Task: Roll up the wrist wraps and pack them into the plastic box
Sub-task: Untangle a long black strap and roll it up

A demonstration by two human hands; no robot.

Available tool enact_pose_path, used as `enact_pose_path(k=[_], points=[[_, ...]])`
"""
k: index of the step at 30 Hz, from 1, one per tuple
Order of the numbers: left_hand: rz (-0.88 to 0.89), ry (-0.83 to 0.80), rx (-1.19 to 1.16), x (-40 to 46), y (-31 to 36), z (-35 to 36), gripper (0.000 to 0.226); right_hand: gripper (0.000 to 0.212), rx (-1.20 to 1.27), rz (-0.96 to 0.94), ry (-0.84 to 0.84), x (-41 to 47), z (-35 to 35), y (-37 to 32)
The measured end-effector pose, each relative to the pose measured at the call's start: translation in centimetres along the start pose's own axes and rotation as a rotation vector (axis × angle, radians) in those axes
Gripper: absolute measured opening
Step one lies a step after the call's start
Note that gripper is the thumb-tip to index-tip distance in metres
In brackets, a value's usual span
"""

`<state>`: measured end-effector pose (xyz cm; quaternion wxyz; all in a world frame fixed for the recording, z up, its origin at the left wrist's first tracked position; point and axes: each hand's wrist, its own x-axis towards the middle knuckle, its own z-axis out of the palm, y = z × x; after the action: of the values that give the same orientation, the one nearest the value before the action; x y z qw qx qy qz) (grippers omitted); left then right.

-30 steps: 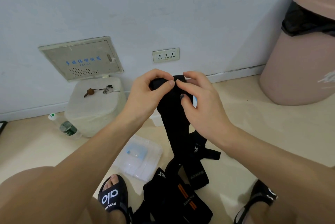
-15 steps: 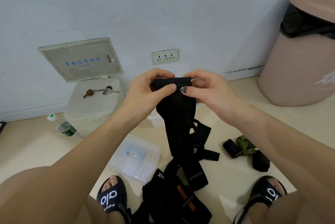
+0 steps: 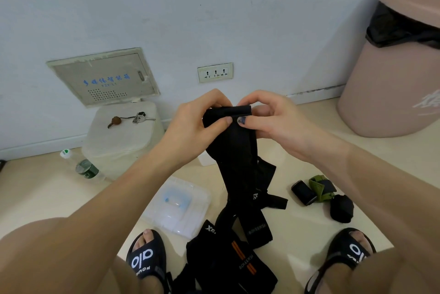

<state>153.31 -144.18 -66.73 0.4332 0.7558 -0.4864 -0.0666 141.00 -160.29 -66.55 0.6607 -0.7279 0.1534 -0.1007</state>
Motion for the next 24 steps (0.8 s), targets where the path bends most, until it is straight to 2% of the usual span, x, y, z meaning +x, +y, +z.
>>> enact_pose_path(k=[10,15,20,24], points=[[0.084,0.028,0.035,-0.2,-0.8,0.4,0.007,0.005,0.093,0.035,-0.002,-0.1,0.6,-0.4],[-0.080,0.001,-0.130,-0.4,-0.4,0.2,0.011,0.011,0.102,0.032,0.011,0.0,0.4,-0.4],[-0.256,-0.167,-0.363,-0.4,-0.5,-0.8,0.012,0.018,0.084,-0.005,0.033,0.1,0.4,-0.3],[-0.335,-0.163,-0.565,-0.2,-0.5,-0.9,0.011,0.019,0.056,-0.020,0.059,0.2,0.0,-0.4]])
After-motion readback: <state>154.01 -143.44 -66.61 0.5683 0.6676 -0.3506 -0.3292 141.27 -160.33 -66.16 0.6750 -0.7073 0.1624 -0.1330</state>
